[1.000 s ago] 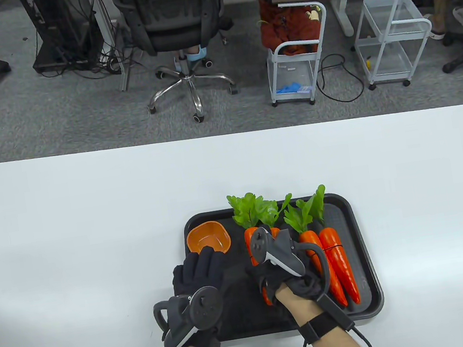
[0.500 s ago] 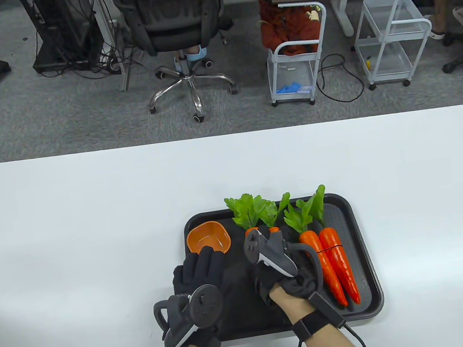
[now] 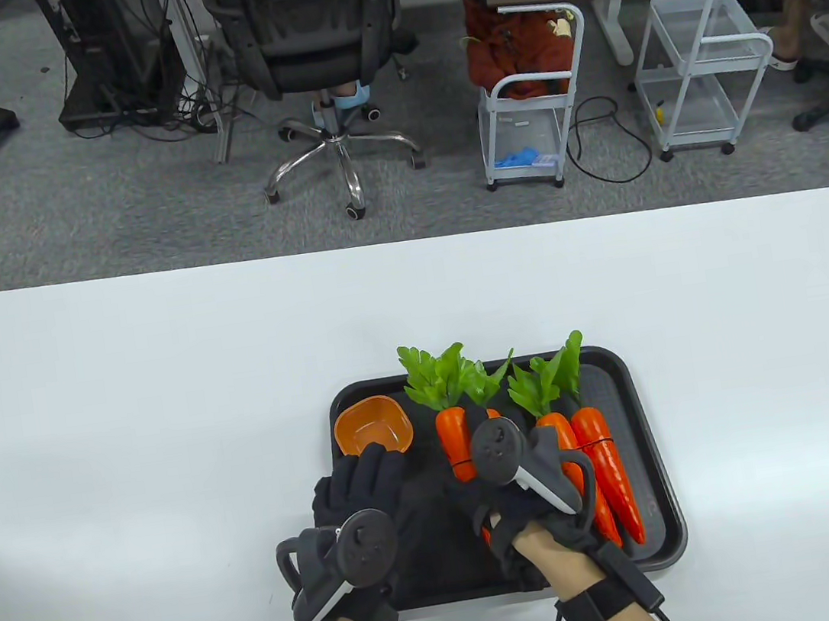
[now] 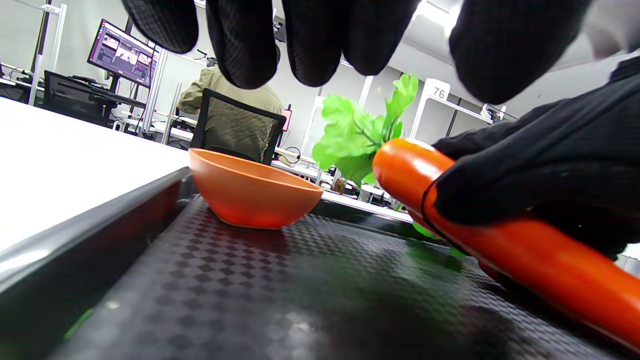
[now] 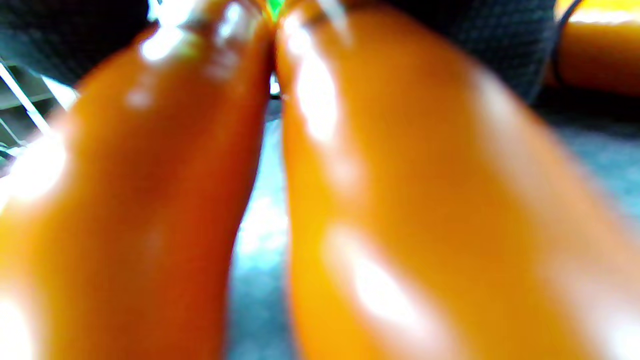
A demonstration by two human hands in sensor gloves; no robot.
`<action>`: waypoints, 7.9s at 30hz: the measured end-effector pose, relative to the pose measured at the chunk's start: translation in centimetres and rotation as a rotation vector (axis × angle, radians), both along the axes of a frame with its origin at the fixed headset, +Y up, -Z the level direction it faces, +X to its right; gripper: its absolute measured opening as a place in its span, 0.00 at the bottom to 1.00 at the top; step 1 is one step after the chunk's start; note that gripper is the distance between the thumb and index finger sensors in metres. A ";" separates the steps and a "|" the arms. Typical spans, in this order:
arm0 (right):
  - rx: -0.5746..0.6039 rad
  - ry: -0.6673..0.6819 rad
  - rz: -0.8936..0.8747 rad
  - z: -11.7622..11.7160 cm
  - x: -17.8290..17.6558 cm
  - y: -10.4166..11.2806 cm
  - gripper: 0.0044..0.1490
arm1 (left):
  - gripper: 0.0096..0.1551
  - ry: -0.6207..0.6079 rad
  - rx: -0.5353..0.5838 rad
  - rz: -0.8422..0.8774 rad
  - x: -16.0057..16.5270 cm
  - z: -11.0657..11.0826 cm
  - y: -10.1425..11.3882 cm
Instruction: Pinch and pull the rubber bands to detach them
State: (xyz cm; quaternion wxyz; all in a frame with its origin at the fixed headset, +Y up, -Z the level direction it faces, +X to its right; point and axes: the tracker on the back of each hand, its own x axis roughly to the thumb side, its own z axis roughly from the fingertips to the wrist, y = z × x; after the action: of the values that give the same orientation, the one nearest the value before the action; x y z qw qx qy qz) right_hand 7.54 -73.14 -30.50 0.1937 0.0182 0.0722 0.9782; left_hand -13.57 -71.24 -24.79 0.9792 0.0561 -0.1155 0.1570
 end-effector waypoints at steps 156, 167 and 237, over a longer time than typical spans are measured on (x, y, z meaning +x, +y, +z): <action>-0.082 0.111 -1.525 2.7 4.0 -4.1 0.59 | 0.20 0.310 -0.087 -0.026 -6.0 -8.1 -0.3; -0.085 0.097 -1.512 2.7 4.2 -4.1 0.59 | 0.19 0.253 -0.063 -0.303 -1.7 -11.6 0.4; -0.032 -0.179 0.440 -2.4 -1.4 2.0 0.59 | 0.31 0.007 0.155 -0.094 -0.3 1.1 2.0</action>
State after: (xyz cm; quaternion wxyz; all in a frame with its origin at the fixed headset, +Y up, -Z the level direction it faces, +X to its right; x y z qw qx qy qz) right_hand 6.14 -71.19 -32.94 -0.0184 -0.0877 0.0725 0.9933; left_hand -13.90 -69.28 -23.70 0.9786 0.1270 -0.1262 0.1013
